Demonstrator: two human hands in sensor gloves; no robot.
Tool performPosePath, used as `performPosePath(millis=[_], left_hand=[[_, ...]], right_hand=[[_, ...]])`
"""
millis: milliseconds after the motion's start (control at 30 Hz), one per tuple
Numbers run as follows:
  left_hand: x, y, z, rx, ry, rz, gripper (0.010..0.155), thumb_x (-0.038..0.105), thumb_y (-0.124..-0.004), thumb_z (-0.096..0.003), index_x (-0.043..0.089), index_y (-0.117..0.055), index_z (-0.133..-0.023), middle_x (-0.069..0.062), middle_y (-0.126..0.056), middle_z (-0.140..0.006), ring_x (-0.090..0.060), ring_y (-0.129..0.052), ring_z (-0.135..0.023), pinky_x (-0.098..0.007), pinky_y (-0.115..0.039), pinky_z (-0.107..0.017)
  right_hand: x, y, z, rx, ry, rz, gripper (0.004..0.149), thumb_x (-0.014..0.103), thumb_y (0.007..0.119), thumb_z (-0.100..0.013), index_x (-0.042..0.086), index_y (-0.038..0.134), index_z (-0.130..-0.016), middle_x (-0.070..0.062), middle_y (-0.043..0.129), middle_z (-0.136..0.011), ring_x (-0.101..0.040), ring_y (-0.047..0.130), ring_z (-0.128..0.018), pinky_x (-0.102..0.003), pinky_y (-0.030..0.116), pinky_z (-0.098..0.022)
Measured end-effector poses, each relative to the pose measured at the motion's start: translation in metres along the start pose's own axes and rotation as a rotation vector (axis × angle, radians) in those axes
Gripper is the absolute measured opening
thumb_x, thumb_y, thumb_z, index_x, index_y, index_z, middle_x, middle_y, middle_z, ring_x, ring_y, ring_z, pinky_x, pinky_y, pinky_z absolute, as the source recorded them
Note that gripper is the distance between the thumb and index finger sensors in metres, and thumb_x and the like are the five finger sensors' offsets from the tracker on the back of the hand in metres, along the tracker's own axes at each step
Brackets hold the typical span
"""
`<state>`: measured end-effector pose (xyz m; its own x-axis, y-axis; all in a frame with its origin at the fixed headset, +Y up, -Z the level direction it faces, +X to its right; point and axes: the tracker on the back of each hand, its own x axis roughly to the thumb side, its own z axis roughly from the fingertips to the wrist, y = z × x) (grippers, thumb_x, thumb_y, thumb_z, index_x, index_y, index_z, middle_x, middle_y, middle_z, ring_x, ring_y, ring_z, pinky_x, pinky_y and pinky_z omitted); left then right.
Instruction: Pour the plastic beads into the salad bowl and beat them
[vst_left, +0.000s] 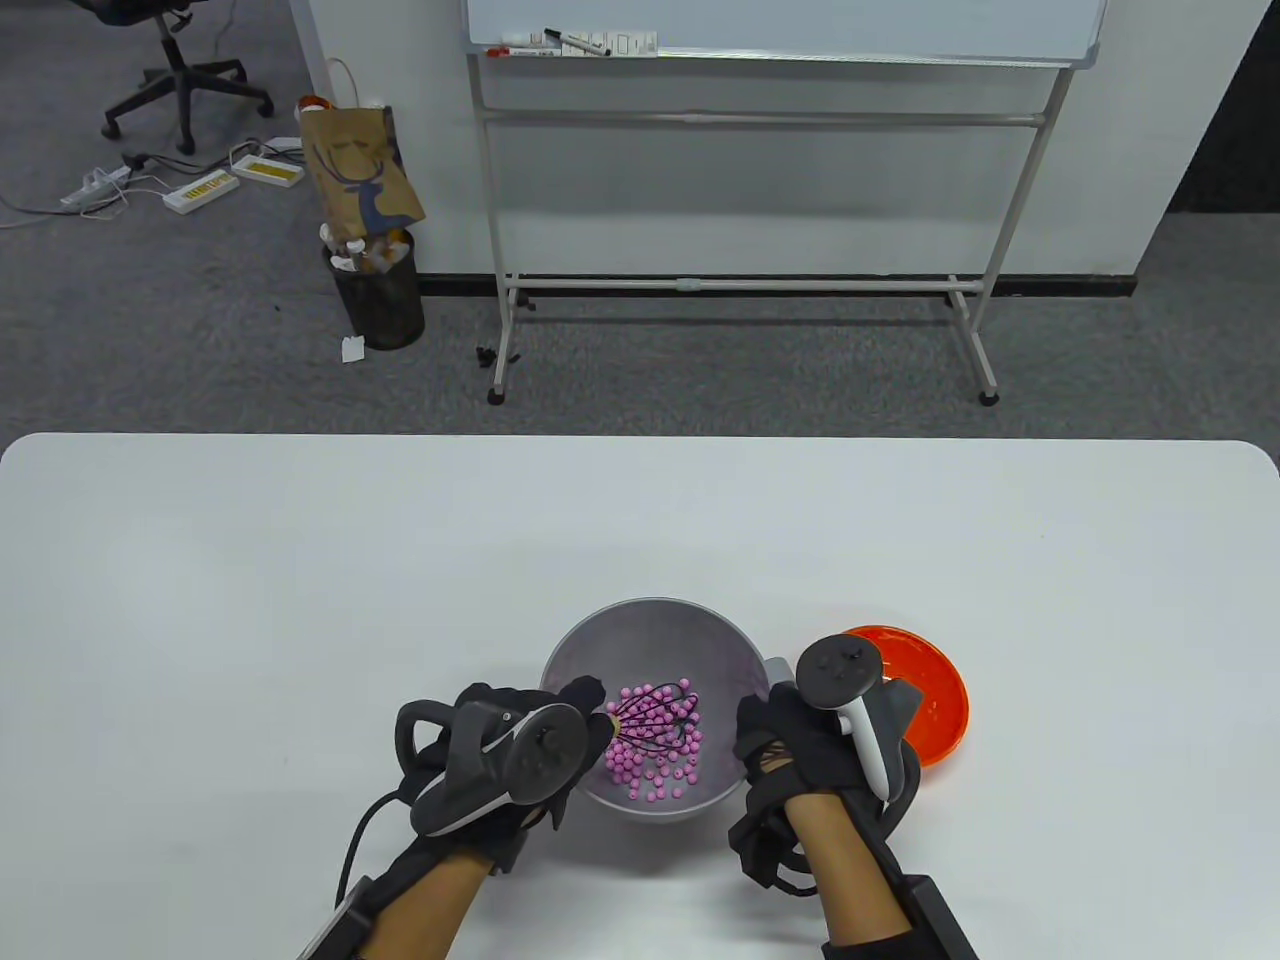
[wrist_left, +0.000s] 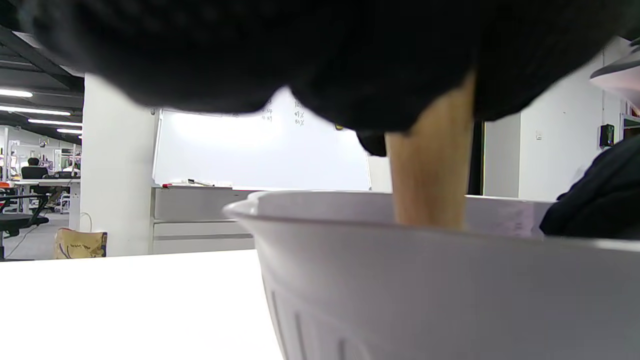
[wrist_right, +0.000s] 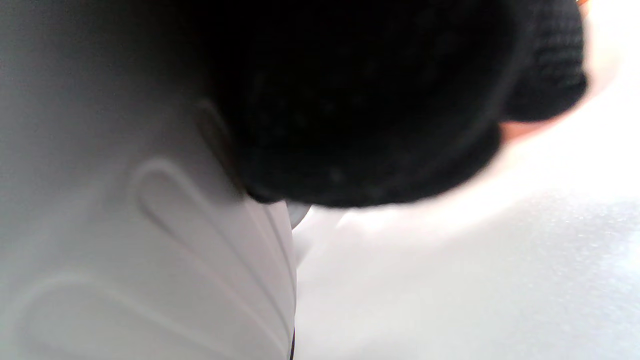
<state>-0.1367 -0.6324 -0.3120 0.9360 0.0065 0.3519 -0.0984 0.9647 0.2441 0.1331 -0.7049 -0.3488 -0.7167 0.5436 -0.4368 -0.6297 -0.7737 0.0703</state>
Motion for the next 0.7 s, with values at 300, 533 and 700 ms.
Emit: performPosePath(millis=[300,533,700], left_hand=[[0.0,0.021,0.002,-0.063,0.01,-0.091,0.041,0.058,-0.089,-0.041,0.032,-0.098,-0.072,0.011,-0.103,-0.015,-0.011,-0.099,-0.01,-0.037,-0.09,-0.029],[0.002,0.033,0.004,-0.202,-0.058,0.053,0.042,0.057,-0.089,-0.0424,0.029,-0.099,-0.073,0.011,-0.103,-0.015,-0.01,-0.099,-0.01,-0.036,-0.091,-0.029],[0.001,0.019,0.001,-0.177,-0.08,0.164,0.043,0.057,-0.086,-0.0439,0.029,-0.098,-0.074,0.011,-0.103,-0.016,-0.01,-0.099,-0.01,-0.036,-0.091,-0.029]], right_hand=[[0.0,0.0,0.0,0.0,0.0,0.001,0.055,0.047,0.077,-0.048,0.004,0.084,-0.082,-0.007,0.104,-0.039,-0.013,0.104,-0.003,-0.036,0.088,-0.02],[0.0,0.0,0.0,0.001,0.001,0.0,0.055,0.047,0.077,-0.048,0.004,0.084,-0.082,-0.007,0.104,-0.039,-0.013,0.104,-0.003,-0.036,0.088,-0.02],[0.0,0.0,0.0,-0.002,0.002,0.0,0.055,0.047,0.077,-0.048,0.004,0.084,-0.082,-0.007,0.104,-0.039,-0.013,0.104,-0.003,-0.036,0.088,-0.02]])
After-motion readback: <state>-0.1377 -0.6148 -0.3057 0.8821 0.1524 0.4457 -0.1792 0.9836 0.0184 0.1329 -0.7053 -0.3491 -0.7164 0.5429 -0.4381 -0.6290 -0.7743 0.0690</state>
